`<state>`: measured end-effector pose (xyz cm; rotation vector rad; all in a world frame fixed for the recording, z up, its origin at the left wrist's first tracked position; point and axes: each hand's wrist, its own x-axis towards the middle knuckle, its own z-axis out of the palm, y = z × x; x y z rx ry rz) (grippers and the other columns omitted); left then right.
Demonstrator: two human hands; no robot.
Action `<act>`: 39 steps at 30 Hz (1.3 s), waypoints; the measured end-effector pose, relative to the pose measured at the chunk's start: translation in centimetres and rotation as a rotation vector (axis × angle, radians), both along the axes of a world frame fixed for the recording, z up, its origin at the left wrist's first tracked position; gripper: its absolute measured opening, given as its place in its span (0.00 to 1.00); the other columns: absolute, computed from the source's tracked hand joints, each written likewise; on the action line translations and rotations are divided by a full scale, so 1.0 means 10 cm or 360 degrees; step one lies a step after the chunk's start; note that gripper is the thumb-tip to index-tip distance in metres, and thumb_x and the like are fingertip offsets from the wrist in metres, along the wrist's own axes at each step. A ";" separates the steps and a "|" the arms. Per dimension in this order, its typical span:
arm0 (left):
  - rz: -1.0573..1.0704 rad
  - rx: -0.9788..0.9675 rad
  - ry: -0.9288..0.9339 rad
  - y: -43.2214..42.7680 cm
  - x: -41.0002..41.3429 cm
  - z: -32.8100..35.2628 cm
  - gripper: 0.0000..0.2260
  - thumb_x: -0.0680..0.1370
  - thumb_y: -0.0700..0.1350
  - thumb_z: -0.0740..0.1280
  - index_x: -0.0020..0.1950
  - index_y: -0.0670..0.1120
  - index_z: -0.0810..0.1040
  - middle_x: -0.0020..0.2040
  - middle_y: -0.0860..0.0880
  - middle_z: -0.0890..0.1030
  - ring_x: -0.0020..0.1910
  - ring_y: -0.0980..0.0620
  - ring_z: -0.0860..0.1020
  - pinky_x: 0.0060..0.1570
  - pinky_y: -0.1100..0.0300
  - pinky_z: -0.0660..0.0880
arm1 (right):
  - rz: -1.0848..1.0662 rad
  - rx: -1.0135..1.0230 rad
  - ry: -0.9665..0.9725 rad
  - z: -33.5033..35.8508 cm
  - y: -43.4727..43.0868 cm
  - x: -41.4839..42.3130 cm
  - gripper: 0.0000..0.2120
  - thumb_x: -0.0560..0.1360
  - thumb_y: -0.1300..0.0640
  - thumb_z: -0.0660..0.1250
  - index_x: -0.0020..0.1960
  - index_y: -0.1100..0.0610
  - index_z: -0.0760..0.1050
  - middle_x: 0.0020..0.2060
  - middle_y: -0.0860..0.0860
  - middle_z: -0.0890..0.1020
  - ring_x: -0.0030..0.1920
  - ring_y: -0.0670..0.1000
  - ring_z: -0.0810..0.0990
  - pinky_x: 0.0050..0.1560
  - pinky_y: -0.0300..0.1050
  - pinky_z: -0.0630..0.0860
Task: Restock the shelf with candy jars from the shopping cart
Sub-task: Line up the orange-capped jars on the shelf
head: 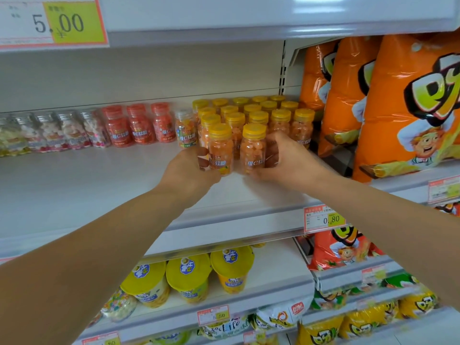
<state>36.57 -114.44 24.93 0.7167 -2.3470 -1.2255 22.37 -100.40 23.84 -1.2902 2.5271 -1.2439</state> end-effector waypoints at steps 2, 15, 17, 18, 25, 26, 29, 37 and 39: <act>0.0004 -0.0033 -0.0016 -0.01 -0.01 -0.01 0.19 0.74 0.42 0.71 0.64 0.46 0.72 0.52 0.47 0.78 0.51 0.48 0.77 0.51 0.52 0.77 | 0.0025 0.0044 0.0034 0.01 0.00 0.00 0.27 0.66 0.50 0.78 0.62 0.54 0.73 0.57 0.50 0.81 0.57 0.51 0.79 0.59 0.53 0.76; 0.0006 -0.0067 0.0021 -0.01 -0.06 -0.04 0.18 0.73 0.44 0.73 0.61 0.46 0.75 0.49 0.50 0.80 0.49 0.49 0.79 0.52 0.49 0.78 | -0.0146 0.0104 0.0217 -0.03 -0.23 -0.02 0.35 0.62 0.43 0.79 0.63 0.56 0.70 0.59 0.51 0.80 0.59 0.54 0.78 0.57 0.53 0.75; -0.0010 -0.0057 0.0016 -0.01 -0.05 -0.03 0.18 0.73 0.45 0.73 0.61 0.46 0.74 0.49 0.51 0.79 0.50 0.48 0.78 0.54 0.48 0.78 | -0.0176 0.0109 0.0181 -0.02 -0.20 -0.02 0.37 0.63 0.44 0.79 0.64 0.58 0.68 0.60 0.52 0.79 0.60 0.55 0.78 0.58 0.53 0.75; -0.0017 -0.0061 0.0011 0.00 -0.04 -0.02 0.19 0.73 0.45 0.73 0.61 0.46 0.73 0.49 0.51 0.79 0.51 0.48 0.78 0.55 0.48 0.77 | -0.0190 0.0095 0.0149 -0.02 -0.18 0.00 0.36 0.63 0.45 0.79 0.63 0.58 0.68 0.59 0.52 0.79 0.58 0.54 0.78 0.57 0.53 0.75; 0.0164 -0.0350 0.0140 -0.01 0.29 0.06 0.17 0.76 0.43 0.68 0.65 0.48 0.73 0.55 0.50 0.78 0.52 0.51 0.76 0.52 0.55 0.74 | -0.0201 -0.0484 0.0266 0.10 0.04 0.53 0.11 0.72 0.58 0.72 0.50 0.57 0.72 0.37 0.44 0.73 0.37 0.44 0.72 0.40 0.46 0.73; 0.0207 -0.0386 0.0238 -0.02 0.40 0.08 0.15 0.76 0.42 0.67 0.62 0.48 0.75 0.52 0.51 0.78 0.49 0.52 0.76 0.51 0.54 0.75 | -0.0086 -0.0550 0.0246 0.14 0.03 0.69 0.07 0.73 0.60 0.70 0.48 0.58 0.73 0.36 0.46 0.75 0.36 0.44 0.72 0.38 0.46 0.73; 0.0359 -0.0473 0.0547 -0.07 0.84 0.08 0.11 0.75 0.39 0.64 0.53 0.51 0.79 0.46 0.53 0.77 0.39 0.55 0.73 0.42 0.59 0.72 | 0.0300 -0.0595 0.0158 0.17 -0.09 1.27 0.02 0.75 0.63 0.67 0.45 0.59 0.74 0.34 0.50 0.77 0.33 0.47 0.73 0.34 0.40 0.70; 0.0852 -0.0506 0.0459 -0.53 2.80 -0.63 0.09 0.74 0.41 0.60 0.45 0.52 0.78 0.37 0.54 0.73 0.32 0.54 0.73 0.35 0.57 0.71 | 0.0963 -0.0315 -0.0151 -0.54 -0.90 2.90 0.03 0.76 0.60 0.65 0.45 0.57 0.76 0.32 0.48 0.77 0.30 0.45 0.73 0.33 0.40 0.69; 0.0979 -0.0387 0.0184 -0.67 3.40 -0.99 0.09 0.75 0.39 0.62 0.44 0.52 0.78 0.37 0.54 0.76 0.33 0.53 0.74 0.36 0.57 0.71 | 0.1077 -0.0188 -0.0206 -0.84 -1.13 3.31 0.02 0.76 0.60 0.65 0.45 0.56 0.76 0.32 0.47 0.77 0.30 0.43 0.72 0.33 0.36 0.67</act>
